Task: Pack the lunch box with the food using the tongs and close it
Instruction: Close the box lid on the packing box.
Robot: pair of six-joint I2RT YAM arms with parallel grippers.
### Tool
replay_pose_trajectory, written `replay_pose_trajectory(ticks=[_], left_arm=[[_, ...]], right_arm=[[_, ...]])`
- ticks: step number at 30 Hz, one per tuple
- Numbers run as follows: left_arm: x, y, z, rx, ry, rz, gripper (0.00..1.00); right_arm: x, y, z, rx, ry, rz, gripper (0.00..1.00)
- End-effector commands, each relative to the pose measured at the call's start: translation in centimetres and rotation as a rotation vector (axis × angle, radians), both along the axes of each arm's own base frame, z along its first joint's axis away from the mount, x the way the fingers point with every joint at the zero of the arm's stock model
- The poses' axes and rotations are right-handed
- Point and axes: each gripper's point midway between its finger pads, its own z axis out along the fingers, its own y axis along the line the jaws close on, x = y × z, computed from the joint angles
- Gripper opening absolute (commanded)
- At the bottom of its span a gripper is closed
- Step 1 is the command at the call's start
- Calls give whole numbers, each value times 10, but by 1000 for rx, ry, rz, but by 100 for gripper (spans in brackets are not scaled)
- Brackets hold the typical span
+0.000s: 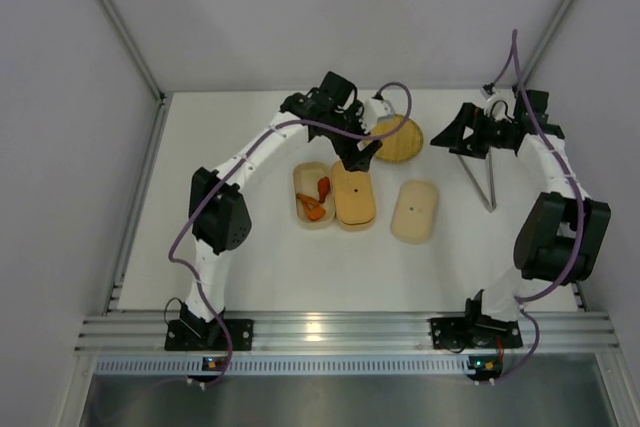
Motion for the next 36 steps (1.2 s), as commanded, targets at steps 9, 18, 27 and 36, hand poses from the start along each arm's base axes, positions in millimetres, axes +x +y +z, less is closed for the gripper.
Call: replay_pose_trajectory(ticks=[9,18,27,36], left_arm=[[72,38,3,-147,99,222,60],[96,36,-38,-121,108,283,45],[118,44,-58,-61,34,345,43],[90,29,-55,-117,134,217,33]], right_arm=[[24,34,-2,-53,-47,64,90],[19,35,-6,-58,-40,65,90],[16,36,-11,-53,-29,75,90],[12,37,-17,-47,-20,80,89]])
